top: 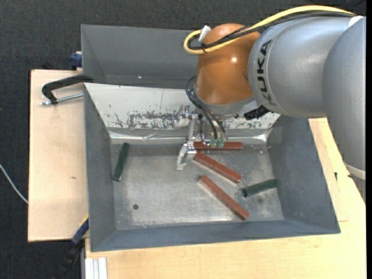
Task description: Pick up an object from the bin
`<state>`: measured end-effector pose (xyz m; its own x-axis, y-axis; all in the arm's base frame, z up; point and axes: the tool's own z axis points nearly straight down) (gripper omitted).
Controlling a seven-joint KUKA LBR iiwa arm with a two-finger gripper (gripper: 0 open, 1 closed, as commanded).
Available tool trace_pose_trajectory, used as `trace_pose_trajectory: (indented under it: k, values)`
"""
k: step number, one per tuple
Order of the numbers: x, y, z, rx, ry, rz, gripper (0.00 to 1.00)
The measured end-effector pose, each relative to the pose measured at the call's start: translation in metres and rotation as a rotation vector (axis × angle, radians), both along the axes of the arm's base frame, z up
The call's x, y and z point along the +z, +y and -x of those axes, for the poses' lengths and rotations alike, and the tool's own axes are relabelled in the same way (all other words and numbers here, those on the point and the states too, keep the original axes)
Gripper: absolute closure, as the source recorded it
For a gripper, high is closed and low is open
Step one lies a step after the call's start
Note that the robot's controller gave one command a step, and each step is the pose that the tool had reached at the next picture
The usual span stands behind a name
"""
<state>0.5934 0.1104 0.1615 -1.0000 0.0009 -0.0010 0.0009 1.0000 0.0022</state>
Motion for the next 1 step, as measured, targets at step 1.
trace_pose_trajectory:
  k: [1]
  values:
    - [0.0000, 0.0000, 0.0000, 0.000, 0.000, 0.000, 0.00]
